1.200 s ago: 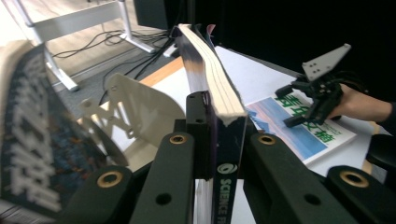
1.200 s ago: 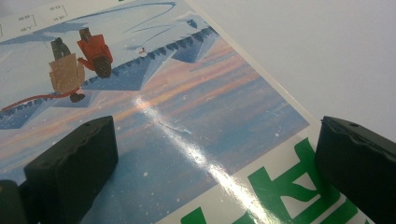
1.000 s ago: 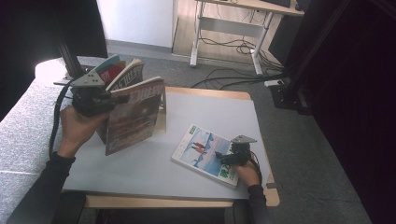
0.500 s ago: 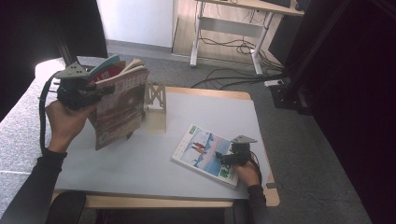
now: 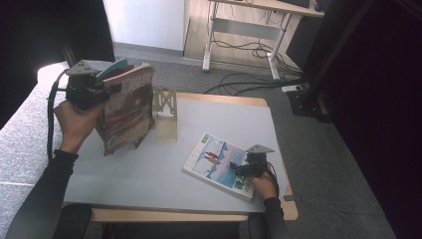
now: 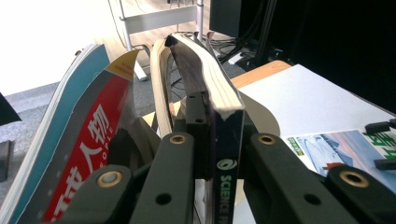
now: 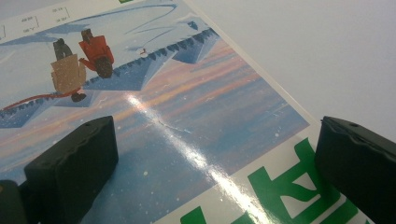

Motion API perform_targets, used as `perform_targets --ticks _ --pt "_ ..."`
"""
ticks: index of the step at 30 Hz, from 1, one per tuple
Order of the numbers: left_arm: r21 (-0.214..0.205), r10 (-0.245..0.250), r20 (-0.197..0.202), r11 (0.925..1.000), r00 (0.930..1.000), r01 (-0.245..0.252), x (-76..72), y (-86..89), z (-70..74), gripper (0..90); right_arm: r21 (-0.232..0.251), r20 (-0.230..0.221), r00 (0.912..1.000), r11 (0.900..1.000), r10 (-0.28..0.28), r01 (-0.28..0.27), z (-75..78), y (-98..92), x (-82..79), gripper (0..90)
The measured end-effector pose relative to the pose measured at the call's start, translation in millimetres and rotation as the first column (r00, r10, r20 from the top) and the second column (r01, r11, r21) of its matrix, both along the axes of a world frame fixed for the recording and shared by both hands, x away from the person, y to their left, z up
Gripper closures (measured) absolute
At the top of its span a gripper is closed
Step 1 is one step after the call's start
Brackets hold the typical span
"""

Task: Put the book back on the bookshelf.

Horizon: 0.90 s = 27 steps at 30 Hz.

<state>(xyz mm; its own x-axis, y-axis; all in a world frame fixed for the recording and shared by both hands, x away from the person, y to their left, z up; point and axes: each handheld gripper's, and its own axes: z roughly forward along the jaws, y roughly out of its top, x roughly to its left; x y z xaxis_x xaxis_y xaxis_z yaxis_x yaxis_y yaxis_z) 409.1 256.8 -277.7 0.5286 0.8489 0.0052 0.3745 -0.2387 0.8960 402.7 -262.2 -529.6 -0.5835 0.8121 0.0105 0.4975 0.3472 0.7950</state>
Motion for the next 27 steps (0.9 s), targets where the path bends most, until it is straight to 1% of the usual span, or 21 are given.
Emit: perform_targets --ticks 3,12,19,21,25,27 --pt "0.003 0.006 0.001 1.0 1.0 -0.006 6.8 -5.5 -2.5 83.8 0.0 0.002 1.0 1.0 0.002 -0.002 -0.1 -0.2 0.0 0.0" --pt "0.013 0.014 0.021 0.9998 0.9997 -0.014 24.3 -26.1 -10.3 83.9 0.001 0.005 1.0 1.0 0.007 -0.007 -0.5 -1.0 -0.2 0.0" --pt "0.013 0.023 0.051 0.9996 0.9984 -0.024 35.9 -37.1 -17.7 83.8 0.004 0.005 0.9999 0.9999 0.011 -0.011 -0.6 -1.5 -0.4 0.0" --pt "0.014 0.022 0.05 0.9996 0.9985 -0.023 38.0 -39.5 -20.5 83.8 0.005 0.006 0.9999 0.9999 0.011 -0.011 -0.7 -1.7 -0.4 0.0" --pt "0.036 0.016 0.032 0.9992 0.9993 -0.017 40.1 -43.1 -29.3 83.7 0.006 0.007 0.9999 0.9999 0.012 -0.012 -0.9 -1.8 -0.6 0.0" --pt "0.026 0.013 0.034 0.9996 0.9993 -0.013 39.1 -41.5 -31.0 83.6 0.007 0.009 0.9999 0.9999 0.01 -0.011 -1.0 -1.7 -0.6 0.0"
